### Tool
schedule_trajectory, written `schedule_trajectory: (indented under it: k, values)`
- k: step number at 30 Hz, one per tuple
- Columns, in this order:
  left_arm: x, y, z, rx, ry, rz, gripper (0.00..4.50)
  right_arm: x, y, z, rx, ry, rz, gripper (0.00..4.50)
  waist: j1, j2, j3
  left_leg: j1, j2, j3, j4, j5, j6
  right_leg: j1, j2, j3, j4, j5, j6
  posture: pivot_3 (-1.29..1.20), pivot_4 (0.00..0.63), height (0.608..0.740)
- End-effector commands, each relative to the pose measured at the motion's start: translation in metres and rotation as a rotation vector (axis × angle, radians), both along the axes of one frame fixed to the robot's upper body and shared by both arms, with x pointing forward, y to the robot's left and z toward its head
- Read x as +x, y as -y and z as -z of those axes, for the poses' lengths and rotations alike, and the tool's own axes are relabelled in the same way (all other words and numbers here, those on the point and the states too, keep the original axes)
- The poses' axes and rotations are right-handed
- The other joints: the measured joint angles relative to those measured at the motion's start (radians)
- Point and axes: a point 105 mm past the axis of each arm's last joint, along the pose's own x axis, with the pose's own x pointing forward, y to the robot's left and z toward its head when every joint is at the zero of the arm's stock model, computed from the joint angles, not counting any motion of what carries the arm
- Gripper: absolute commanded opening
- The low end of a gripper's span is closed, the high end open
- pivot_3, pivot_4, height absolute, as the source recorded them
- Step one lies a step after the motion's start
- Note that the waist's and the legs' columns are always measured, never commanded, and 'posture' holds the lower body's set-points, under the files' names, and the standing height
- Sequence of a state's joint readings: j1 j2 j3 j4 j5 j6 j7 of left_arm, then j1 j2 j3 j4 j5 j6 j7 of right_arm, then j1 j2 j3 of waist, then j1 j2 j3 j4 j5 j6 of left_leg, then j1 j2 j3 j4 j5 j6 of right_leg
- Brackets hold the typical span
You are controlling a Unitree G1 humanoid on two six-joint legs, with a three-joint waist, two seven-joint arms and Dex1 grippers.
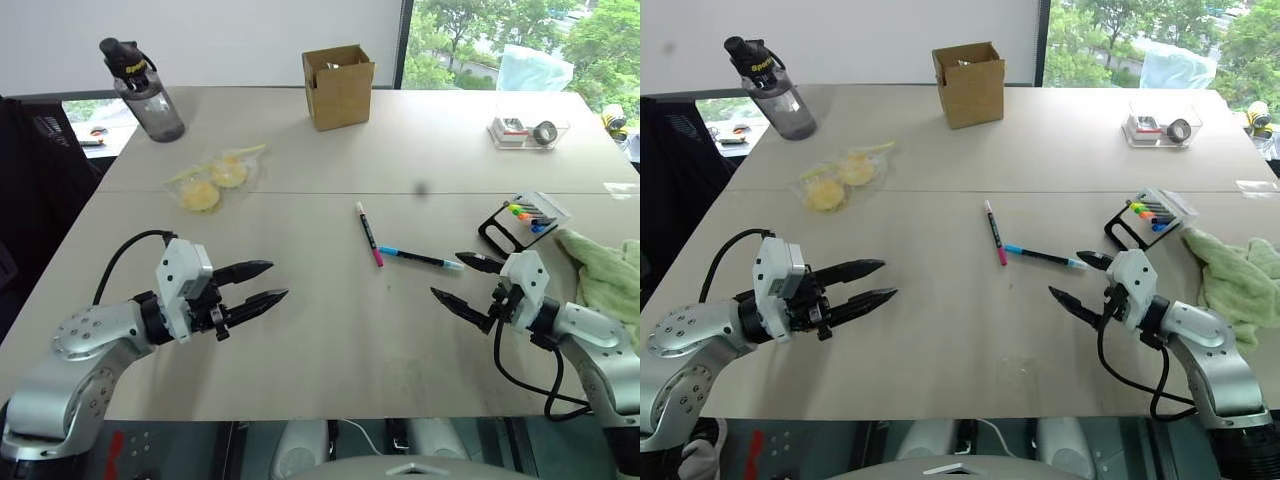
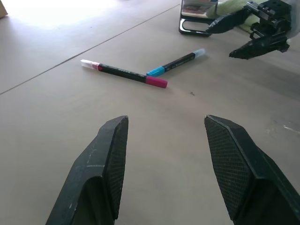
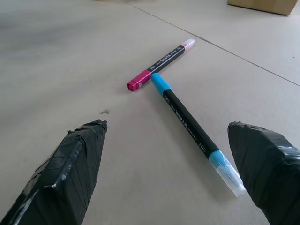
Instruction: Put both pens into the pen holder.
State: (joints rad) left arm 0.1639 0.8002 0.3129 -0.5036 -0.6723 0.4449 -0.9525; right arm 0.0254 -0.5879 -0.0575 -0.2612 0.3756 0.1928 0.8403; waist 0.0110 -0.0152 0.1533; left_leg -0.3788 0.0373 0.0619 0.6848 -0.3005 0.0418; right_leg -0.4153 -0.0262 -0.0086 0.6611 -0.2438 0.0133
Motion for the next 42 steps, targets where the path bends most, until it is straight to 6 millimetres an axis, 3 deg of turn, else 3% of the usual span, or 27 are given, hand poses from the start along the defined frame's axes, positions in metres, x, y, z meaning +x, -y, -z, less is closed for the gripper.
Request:
schedule_trajectory:
  k: [1,6,15,18,25,26,29,33,39,42]
  values:
    - [-0.002,0.001,-0.011,0.027,0.058,0.005,2.65,0.004,0.001,-0.01,0.001,0.035,-0.009,4.41,0.001,0.0,0.0,0.0,0.0,0.0,0.0,0.0,0.0,0.0,0.0,0.0,0.0,0.0,0.0,0.0,0.15,0.736]
    - [-0.001,0.002,-0.01,0.027,0.059,0.011,2.65,0.013,0.008,-0.006,-0.05,0.007,-0.002,4.41,0.001,0.0,0.0,0.0,0.0,0.0,0.0,0.0,0.0,0.0,0.0,0.0,0.0,0.0,0.0,0.0,0.15,0.736]
    - [0.002,0.007,-0.014,0.015,0.051,0.062,2.65,0.057,0.014,0.018,-0.188,-0.174,-0.057,4.41,-0.001,0.0,0.001,0.0,0.0,0.001,0.0,0.0,0.0,0.0,0.002,0.001,0.0,0.0,0.0,0.0,0.15,0.736]
    - [0.003,0.006,-0.014,0.033,0.06,0.057,2.65,0.056,0.016,0.024,-0.222,-0.217,-0.107,3.56,0.0,0.0,0.001,-0.001,0.0,0.001,0.0,0.0,0.0,-0.001,0.001,0.001,0.0,0.0,0.0,0.0,0.15,0.736]
    - [0.004,0.006,-0.02,-0.006,0.098,0.038,2.65,0.049,0.014,0.012,-0.145,-0.163,-0.14,0.26,0.001,0.0,0.001,-0.001,0.0,0.0,0.0,0.0,0.0,-0.001,0.001,0.0,0.0,0.0,0.0,0.0,0.15,0.736]
    - [0.005,0.007,-0.021,-0.028,0.105,0.034,2.65,0.046,0.015,0.011,-0.14,-0.151,-0.139,0.05,0.003,0.0,0.001,-0.001,0.0,0.0,0.0,0.0,0.0,0.0,0.001,0.0,0.0,0.0,0.0,0.0,0.15,0.736]
    - [0.009,0.006,-0.025,-0.093,0.118,0.005,2.65,0.038,0.022,0.007,-0.14,-0.116,-0.095,0.0,0.003,0.0,0.001,-0.001,0.0,0.0,0.0,0.0,0.0,0.0,0.0,0.0,0.0,0.0,0.0,0.0,0.15,0.736]
    - [0.034,0.009,-0.026,-0.262,0.096,-0.157,2.65,0.027,0.016,-0.019,-0.034,-0.031,-0.046,0.0,0.003,0.0,0.001,-0.001,0.0,0.0,0.0,0.0,0.0,0.0,-0.001,0.0,0.0,0.001,0.001,0.0,0.15,0.736]
    - [0.069,0.034,-0.03,-0.64,-0.075,-0.272,2.65,0.012,-0.034,-0.056,0.084,0.07,-0.164,0.0,-0.003,-0.002,0.001,0.0,0.0,-0.001,0.002,0.0,0.0,0.001,0.0,0.0,0.002,0.001,0.001,0.0,0.15,0.736]
    - [0.073,0.048,-0.037,-0.745,-0.111,-0.217,2.65,0.007,-0.063,-0.068,0.145,0.101,-0.218,0.0,-0.006,-0.002,0.001,-0.001,0.0,-0.001,0.002,0.001,-0.002,0.001,0.001,0.0,0.002,0.001,0.001,0.0,0.15,0.736]
